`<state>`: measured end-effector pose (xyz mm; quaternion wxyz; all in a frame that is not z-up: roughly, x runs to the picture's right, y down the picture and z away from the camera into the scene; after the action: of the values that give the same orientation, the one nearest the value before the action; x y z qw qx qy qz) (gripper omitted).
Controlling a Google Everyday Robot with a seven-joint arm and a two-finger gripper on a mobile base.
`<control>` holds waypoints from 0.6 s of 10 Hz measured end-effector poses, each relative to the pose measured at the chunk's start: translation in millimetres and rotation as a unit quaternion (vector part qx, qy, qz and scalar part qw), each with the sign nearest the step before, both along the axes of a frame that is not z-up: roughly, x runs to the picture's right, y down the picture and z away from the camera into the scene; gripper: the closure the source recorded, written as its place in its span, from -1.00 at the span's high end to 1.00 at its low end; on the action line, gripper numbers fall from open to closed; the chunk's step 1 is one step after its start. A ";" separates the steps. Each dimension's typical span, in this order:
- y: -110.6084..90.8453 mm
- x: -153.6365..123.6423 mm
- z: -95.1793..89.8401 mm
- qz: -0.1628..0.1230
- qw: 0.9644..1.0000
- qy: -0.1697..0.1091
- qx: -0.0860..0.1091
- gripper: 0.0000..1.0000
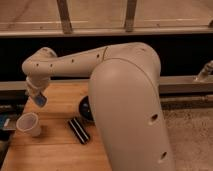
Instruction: Place the white sponge in the ceramic bowl
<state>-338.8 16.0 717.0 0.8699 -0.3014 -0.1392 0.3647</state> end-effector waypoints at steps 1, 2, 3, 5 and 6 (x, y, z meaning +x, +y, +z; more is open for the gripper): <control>-8.1 14.3 5.0 0.022 1.000 0.005 -0.001 -1.00; -15.6 27.7 11.2 0.043 0.999 0.009 -0.005 -1.00; -22.8 39.6 17.2 0.062 0.998 0.014 -0.008 -1.00; -42.5 74.0 37.0 0.115 0.993 0.033 -0.019 -1.00; -48.5 86.3 44.7 0.133 0.990 0.045 -0.024 -1.00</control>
<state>-252.5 -32.5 761.7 0.8117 -0.2840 -0.1304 0.4934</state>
